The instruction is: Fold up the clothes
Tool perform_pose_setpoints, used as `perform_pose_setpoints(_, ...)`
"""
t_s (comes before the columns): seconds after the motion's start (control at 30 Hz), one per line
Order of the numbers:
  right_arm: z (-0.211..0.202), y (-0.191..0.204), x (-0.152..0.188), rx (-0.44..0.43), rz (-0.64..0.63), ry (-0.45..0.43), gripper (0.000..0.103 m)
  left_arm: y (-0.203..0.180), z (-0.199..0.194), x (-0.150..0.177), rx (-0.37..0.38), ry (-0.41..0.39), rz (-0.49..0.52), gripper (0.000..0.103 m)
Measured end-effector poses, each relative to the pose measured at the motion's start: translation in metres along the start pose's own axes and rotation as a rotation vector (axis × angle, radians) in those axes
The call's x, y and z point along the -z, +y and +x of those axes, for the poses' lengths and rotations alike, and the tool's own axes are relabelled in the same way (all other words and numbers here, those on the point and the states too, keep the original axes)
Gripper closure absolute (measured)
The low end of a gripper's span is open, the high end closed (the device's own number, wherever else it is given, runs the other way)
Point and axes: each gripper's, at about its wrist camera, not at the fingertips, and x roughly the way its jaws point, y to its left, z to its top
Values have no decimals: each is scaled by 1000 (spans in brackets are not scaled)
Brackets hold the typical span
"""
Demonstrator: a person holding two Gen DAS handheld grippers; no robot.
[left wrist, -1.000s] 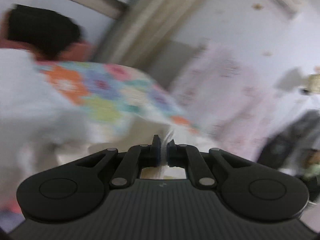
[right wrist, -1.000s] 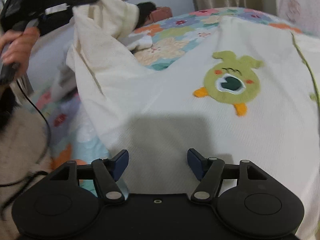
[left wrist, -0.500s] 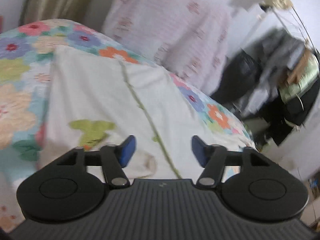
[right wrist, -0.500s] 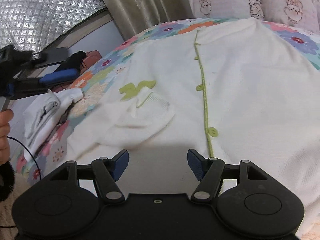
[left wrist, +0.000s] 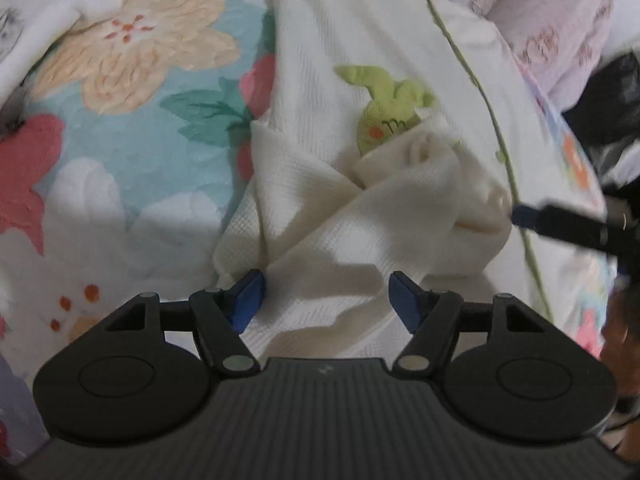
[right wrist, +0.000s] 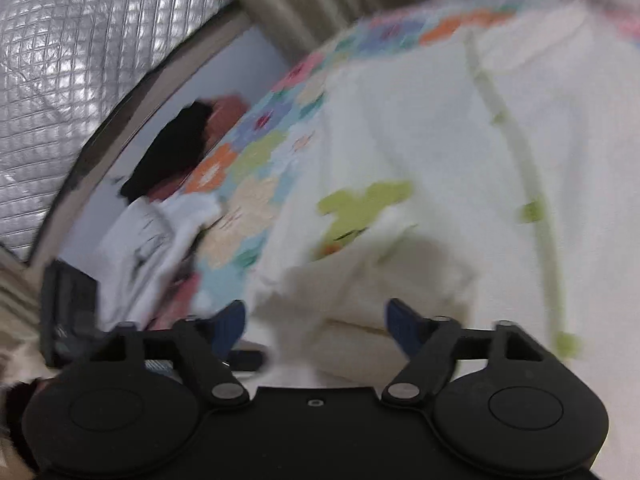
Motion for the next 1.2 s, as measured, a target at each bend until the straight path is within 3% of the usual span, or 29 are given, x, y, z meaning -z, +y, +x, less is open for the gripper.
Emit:
perform_pose_setpoints(0.07, 22, 0, -10, 4, 34, 59, 18, -3, -3, 2, -3, -6, 16, 34)
perform_pose_setpoints(0.17, 47, -4, -13, 84, 96, 110, 17, -1, -2, 3, -9, -8, 18, 34)
perform_pose_setpoints(0.27, 60, -3, -6, 131, 93, 71, 21, -4, -2, 3, -23, -11, 34, 33)
perform_pose_setpoints(0.3, 63, 0, -4, 141, 80, 50, 39, -6, -1, 2, -28, -13, 42, 33)
perform_pose_setpoints(0.33, 62, 7, -1, 153, 29, 26, 71, -8, 1, 2, -33, -16, 50, 33)
perform_pose_setpoints(0.37, 59, 15, 0, 156, -30, 9, 87, -9, 1, 2, -35, -20, 54, 33)
perform_pose_setpoints(0.4, 55, 23, 2, 155, -83, -15, 88, -8, 0, 4, -36, -24, 54, 33)
perform_pose_setpoints(0.5, -4, 44, 24, 54, -176, -269, 89, -8, -8, 8, -13, -43, 55, 33)
perform_pose_setpoints(0.57, -42, 54, 53, 81, -246, -380, 89, -10, -14, 8, 16, -47, 60, 33)
perform_pose_setpoints(0.63, -62, 51, 81, 144, -244, -374, 88, -12, -16, 9, 4, -44, 73, 33)
perform_pose_setpoints(0.77, -60, 13, 128, 206, -84, -168, 88, -14, -17, 10, -44, -39, 94, 33)
perform_pose_setpoints(0.93, -60, -8, 139, 288, 21, -61, 83, -13, -20, 8, -28, -59, 83, 33)
perform_pose_setpoints(0.97, -66, -2, 132, 293, -4, -78, 81, -13, -20, 8, -29, -58, 81, 33)
perform_pose_setpoints(1.03, -79, 10, 117, 288, -65, -143, 63, -12, -20, 8, -34, -54, 79, 33)
perform_pose_setpoints(1.13, -101, 13, 88, 218, -122, -248, 59, -12, -19, 7, -40, -53, 78, 33)
perform_pose_setpoints(1.2, -96, 14, 69, 182, -143, -245, 59, -13, -18, 8, -43, -54, 78, 33)
